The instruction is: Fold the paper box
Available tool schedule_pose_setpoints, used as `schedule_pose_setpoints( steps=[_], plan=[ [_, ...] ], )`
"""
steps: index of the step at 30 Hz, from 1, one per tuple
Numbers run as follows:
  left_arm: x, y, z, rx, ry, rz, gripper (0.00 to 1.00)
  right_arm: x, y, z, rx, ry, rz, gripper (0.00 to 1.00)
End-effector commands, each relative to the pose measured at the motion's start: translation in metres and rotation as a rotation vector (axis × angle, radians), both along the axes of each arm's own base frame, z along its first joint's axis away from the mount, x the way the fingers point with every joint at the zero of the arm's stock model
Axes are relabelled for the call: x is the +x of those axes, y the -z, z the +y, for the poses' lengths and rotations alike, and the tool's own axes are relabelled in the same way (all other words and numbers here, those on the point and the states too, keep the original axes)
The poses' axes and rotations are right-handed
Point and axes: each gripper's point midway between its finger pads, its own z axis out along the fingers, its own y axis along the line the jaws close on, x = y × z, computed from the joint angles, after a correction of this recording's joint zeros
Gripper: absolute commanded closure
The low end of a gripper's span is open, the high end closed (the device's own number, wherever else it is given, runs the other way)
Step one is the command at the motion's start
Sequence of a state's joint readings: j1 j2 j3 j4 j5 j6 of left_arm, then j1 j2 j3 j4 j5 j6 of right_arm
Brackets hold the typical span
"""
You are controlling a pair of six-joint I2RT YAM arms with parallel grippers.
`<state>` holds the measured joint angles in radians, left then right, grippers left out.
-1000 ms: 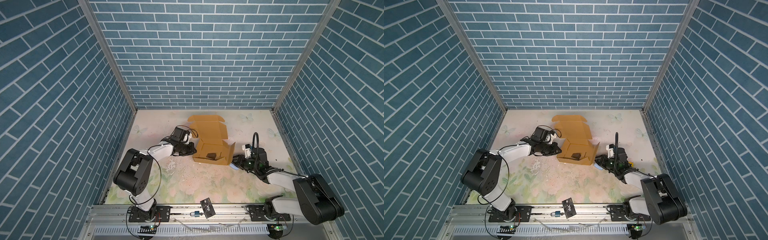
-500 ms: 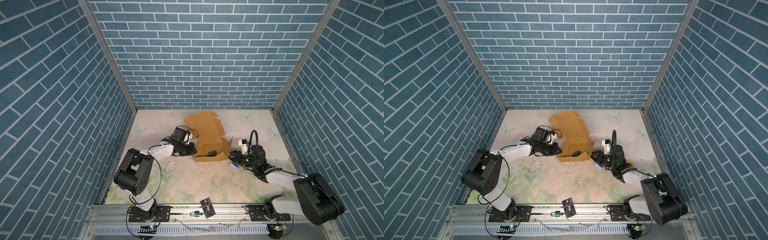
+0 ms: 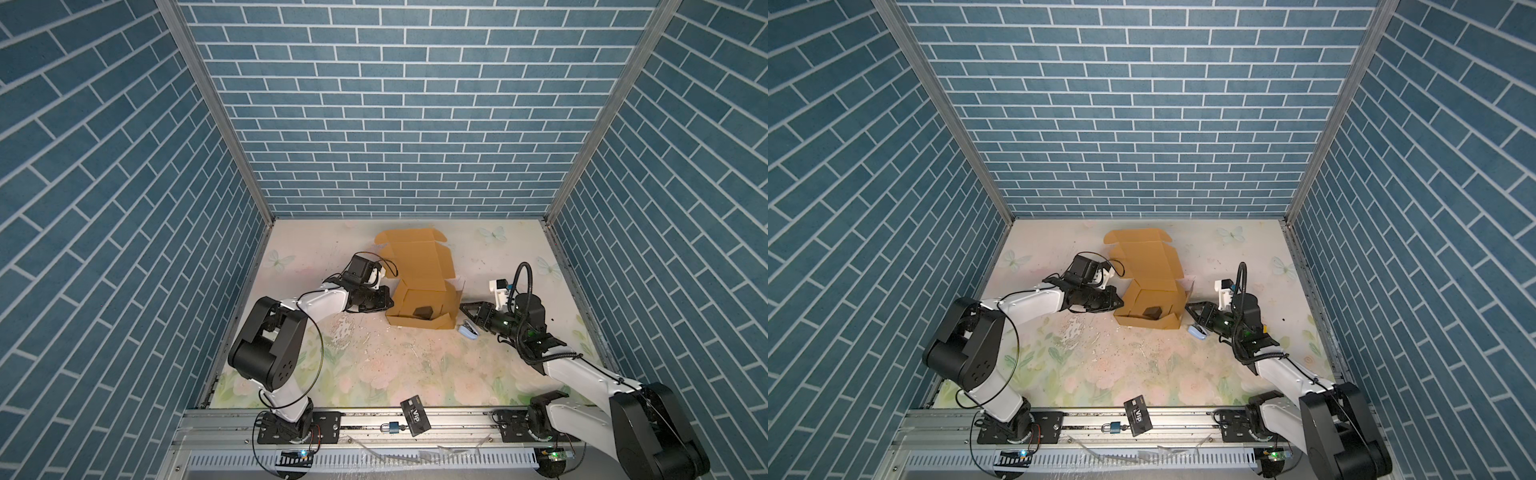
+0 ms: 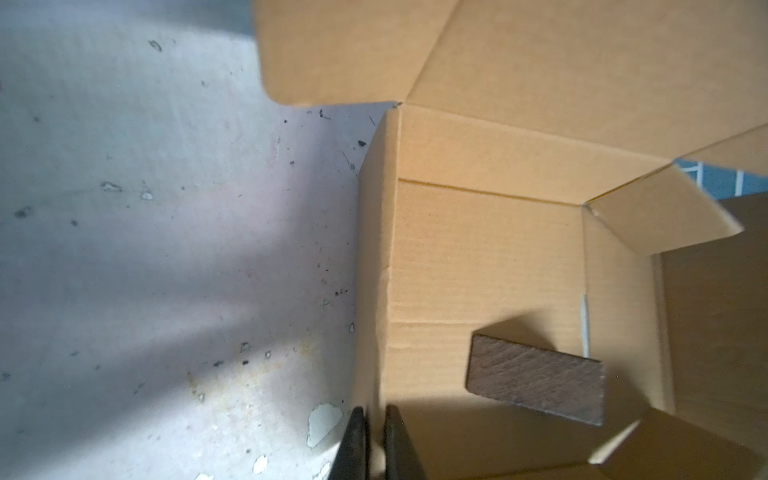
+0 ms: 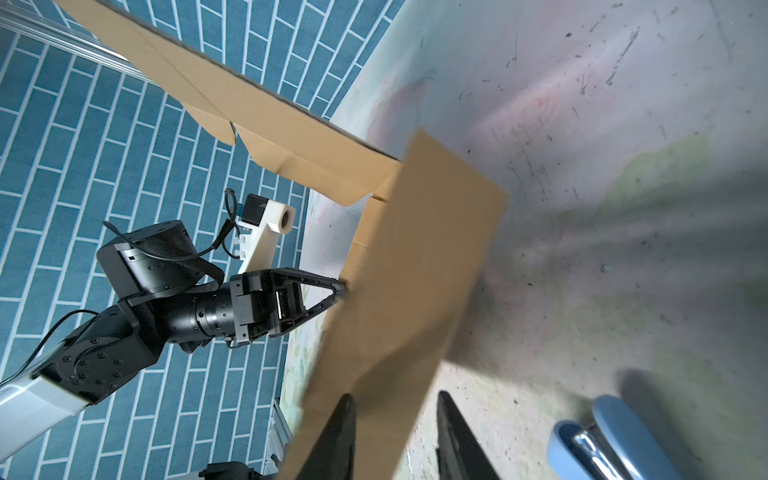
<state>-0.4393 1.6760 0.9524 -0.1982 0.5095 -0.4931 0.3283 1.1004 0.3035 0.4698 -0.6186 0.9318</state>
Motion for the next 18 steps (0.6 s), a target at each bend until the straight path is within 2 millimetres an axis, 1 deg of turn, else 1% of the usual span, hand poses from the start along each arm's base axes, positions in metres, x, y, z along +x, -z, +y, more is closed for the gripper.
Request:
schedule_pose_setpoints(
  steps=[1,3,7,9,11,15,18],
  plan=[
    [0.004,-0.004,-0.005,0.006,0.015,-0.004,0.88,-0.004,0.005,0.005,0.010,-0.028,0.014,0.66],
    [0.004,-0.005,-0.007,-0.006,0.015,0.001,0.88,-0.003,0.004,0.012,0.051,-0.035,0.005,0.66],
    [0.004,-0.002,-0.006,-0.002,0.014,0.001,0.88,-0.001,0.018,0.022,0.044,-0.061,0.041,0.67],
    [0.004,-0.005,-0.004,0.002,0.013,-0.003,0.88,0.000,0.017,0.025,0.056,-0.060,0.035,0.67],
    [0.002,-0.007,-0.006,-0.014,0.014,-0.005,0.88,0.000,0.019,0.027,0.052,-0.061,0.028,0.67],
    [0.002,-0.004,-0.005,-0.007,0.013,-0.006,0.88,-0.002,0.034,0.027,0.027,-0.069,0.058,0.67],
    [0.003,-0.010,-0.005,-0.013,0.012,-0.015,0.88,-0.002,0.040,0.026,0.046,-0.050,0.063,0.65]
  ],
)
